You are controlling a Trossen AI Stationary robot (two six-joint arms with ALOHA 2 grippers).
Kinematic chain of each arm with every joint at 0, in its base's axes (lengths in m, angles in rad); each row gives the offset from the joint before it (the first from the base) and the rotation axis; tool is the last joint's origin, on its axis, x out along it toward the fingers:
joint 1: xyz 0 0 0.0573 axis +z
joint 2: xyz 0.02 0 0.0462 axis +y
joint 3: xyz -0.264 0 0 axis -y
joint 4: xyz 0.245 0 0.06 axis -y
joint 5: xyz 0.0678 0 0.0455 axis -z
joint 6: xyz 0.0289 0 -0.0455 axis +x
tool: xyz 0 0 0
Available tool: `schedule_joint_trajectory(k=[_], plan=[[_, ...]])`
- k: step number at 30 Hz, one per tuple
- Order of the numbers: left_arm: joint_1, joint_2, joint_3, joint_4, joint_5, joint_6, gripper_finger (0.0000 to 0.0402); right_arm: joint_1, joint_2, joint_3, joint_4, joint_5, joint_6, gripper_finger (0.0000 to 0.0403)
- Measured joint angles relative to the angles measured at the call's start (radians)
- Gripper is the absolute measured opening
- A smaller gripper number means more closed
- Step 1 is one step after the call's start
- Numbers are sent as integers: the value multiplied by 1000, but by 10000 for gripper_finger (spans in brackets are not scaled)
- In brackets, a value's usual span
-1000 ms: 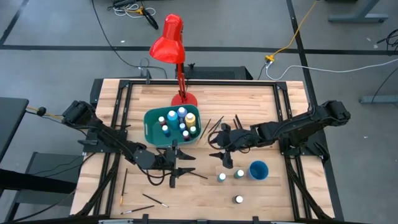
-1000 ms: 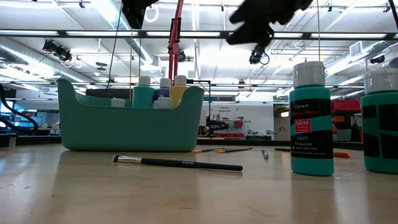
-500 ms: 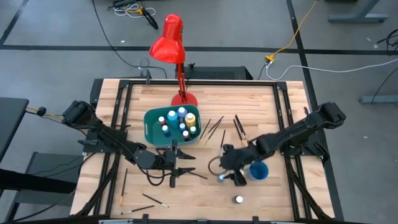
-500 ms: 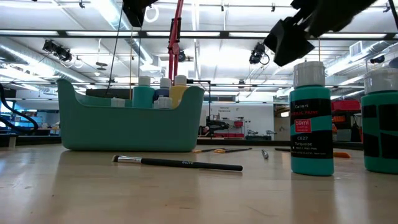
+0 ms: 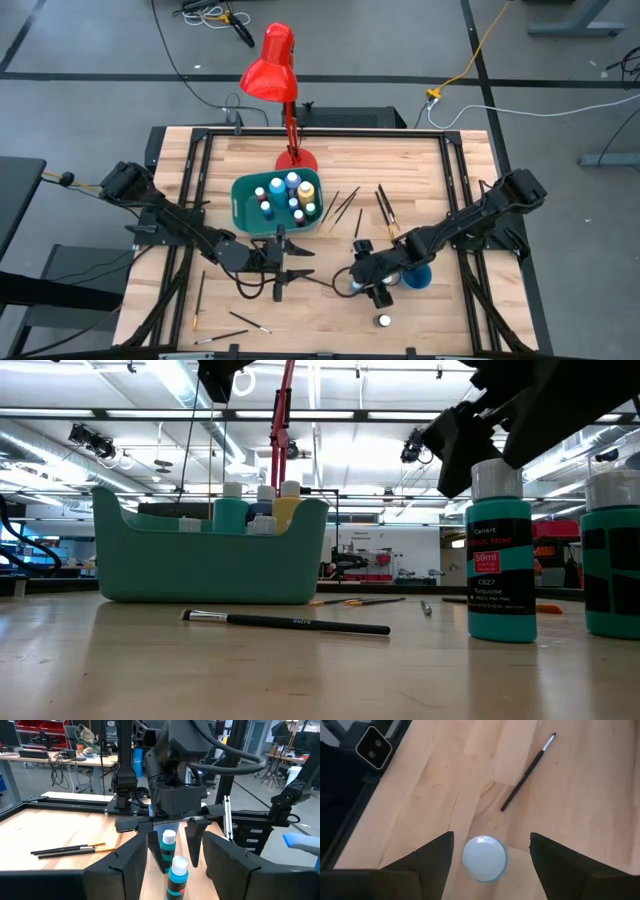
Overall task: Pick & Place Paint Supplies
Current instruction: Put the small light blue paint bottle into the green bin
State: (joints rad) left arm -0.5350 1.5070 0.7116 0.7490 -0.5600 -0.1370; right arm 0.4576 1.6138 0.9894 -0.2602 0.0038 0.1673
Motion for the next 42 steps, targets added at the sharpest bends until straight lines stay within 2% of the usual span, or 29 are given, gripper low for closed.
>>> schedule_joint_trajectory(k=[7,26,29,32,38,42], plan=[[0,0,0,0,3,33,196,-2,0,0,-16,-12,8,257],[0,0,0,4,4,17,196,-13,43,0,35,-39,-39,126],[0,0,0,5,4,18,196,-27,43,0,43,-37,-64,125],[0,0,0,5,4,19,196,-50,43,-1,106,20,-102,125],[0,0,0,9,4,20,196,-122,53,-1,354,233,-123,130],[0,0,0,47,-2,40,196,-175,85,0,482,202,-111,128]])
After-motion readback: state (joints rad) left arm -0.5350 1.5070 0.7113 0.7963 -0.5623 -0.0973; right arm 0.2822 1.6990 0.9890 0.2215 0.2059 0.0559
